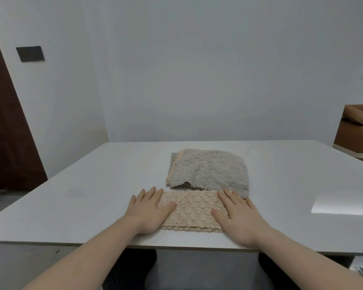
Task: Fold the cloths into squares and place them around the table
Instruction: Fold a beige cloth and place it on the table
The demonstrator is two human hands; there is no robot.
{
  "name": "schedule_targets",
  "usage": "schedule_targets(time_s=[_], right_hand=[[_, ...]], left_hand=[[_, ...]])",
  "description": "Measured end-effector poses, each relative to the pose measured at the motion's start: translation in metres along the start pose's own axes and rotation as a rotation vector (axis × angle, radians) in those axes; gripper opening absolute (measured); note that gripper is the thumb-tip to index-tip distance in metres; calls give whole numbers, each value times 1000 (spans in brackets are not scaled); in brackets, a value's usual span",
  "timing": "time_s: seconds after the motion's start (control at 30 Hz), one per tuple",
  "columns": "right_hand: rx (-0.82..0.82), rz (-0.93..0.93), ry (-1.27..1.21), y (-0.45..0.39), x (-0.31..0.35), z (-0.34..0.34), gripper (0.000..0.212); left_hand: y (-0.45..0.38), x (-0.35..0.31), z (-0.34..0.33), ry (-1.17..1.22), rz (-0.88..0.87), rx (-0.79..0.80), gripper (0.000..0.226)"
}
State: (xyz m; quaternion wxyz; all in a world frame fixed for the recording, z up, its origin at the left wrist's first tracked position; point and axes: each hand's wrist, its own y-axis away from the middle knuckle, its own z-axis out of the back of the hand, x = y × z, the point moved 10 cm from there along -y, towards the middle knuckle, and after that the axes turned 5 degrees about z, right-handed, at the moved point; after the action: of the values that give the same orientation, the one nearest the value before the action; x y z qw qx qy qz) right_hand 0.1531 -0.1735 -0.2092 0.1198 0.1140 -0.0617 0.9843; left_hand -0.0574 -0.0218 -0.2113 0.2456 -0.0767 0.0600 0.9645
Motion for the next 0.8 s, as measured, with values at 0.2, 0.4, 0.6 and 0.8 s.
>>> schedule_targets(time_s=[0.2, 0.4, 0.6, 0.8], right_hand=[[-25, -52, -81, -5, -9, 4, 77], [-236, -228, -261, -12, -31, 26, 69], [-282, -274, -154, -7, -30, 24, 50], [-416, -247, -290, 0, -34, 35, 11]], left_hand=[[3, 45, 5, 12, 79, -53, 88], [8, 43, 7, 56, 80, -114, 84], [10, 43, 8, 74, 66, -123, 83], [10, 44, 10, 109, 53, -154, 81]])
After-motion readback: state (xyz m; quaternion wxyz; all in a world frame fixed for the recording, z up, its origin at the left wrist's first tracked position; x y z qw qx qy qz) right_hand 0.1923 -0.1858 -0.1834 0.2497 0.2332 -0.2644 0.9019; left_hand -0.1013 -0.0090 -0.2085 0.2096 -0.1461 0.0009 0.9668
